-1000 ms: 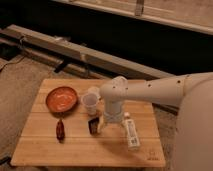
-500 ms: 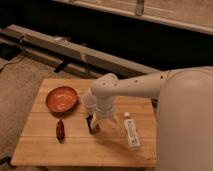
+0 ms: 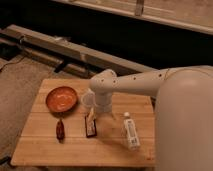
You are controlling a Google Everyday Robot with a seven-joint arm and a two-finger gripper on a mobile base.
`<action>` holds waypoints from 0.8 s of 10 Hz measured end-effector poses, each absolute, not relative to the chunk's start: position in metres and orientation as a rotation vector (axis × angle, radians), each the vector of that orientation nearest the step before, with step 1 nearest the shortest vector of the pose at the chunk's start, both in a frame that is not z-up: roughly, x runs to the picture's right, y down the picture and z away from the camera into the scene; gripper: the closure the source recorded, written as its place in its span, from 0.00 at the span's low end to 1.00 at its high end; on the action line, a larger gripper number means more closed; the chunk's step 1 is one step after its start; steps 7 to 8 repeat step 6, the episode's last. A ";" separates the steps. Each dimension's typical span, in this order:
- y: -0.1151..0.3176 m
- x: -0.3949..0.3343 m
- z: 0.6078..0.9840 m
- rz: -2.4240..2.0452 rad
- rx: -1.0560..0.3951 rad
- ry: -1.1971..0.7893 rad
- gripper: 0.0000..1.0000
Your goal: Knock the eraser over
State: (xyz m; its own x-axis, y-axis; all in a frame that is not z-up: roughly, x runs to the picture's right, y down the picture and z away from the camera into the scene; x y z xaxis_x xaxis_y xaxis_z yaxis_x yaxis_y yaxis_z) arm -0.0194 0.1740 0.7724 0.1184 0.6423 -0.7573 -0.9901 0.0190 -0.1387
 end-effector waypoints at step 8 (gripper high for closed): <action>0.168 -0.018 0.769 1.404 -0.776 0.540 0.20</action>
